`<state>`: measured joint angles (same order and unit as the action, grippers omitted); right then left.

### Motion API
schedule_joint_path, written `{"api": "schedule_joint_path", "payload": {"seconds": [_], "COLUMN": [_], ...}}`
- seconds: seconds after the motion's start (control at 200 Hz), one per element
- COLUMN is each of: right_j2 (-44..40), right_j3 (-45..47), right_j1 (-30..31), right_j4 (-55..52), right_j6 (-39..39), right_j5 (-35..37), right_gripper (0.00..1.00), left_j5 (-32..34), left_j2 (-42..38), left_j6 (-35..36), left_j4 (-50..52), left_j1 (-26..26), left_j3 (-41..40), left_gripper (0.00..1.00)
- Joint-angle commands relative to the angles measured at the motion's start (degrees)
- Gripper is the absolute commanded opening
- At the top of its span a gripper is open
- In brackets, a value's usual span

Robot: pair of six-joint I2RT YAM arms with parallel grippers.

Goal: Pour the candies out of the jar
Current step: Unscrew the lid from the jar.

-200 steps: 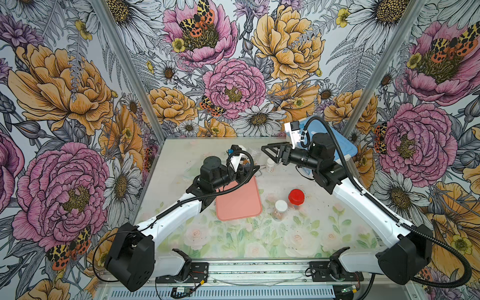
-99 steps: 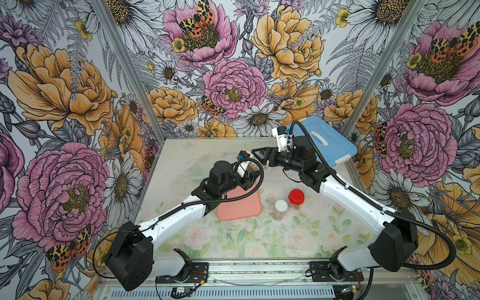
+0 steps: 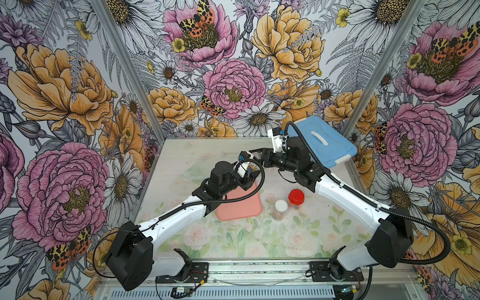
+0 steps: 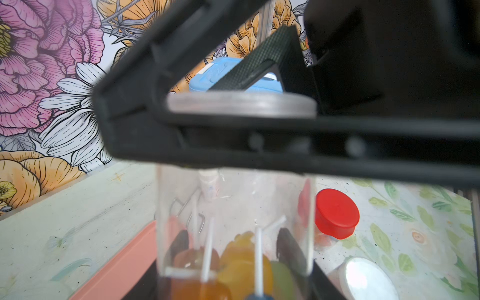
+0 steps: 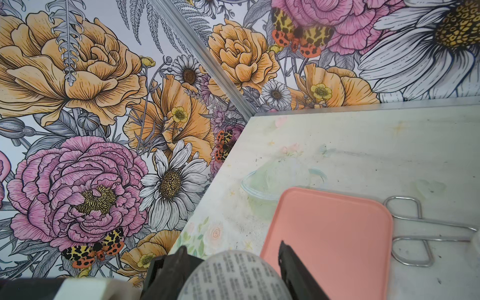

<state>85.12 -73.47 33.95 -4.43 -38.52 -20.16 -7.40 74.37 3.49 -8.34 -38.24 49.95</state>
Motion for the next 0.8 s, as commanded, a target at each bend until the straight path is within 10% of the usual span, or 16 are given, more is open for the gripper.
{"api": "schedule_joint_path", "payload": {"seconds": [0.0, 0.14, 0.29, 0.515, 0.67, 0.796], "right_j2": [-0.57, -1.73, -4.03, -4.88, -5.68, -6.6], "right_j3": [-2.31, -0.87, 1.72, 1.98, 1.36, 1.65], "right_j1": [-0.29, -1.34, -1.52, -1.78, -3.65, -7.06], "right_j4": [-0.1, 5.75, 9.09, 6.02, 5.82, 6.17], "right_j6": [4.45, 8.22, 9.58, 11.19, 7.12, 1.38], "right_j5": [-2.58, -20.21, -29.56, -27.05, -21.98, -19.81], "right_gripper": [0.38, 0.33, 0.3, 0.32, 0.66, 0.72], "left_j5": [-9.07, -30.4, -37.25, -35.4, -29.34, -21.41], "left_j2": [-0.36, -0.4, -0.28, -0.14, -0.88, -1.67], "left_j6": [-1.84, -9.11, -10.28, -10.64, -9.74, -8.85], "left_j4": [-2.83, -13.75, -16.14, -16.14, -13.74, -12.22], "left_j1": [2.87, 8.91, 9.02, 8.6, 8.38, 8.34], "left_j3": [1.2, -0.98, -0.56, -0.65, -1.05, -2.15], "left_gripper": [0.0, 0.0, 0.0, 0.0, 0.0, 0.0]}}
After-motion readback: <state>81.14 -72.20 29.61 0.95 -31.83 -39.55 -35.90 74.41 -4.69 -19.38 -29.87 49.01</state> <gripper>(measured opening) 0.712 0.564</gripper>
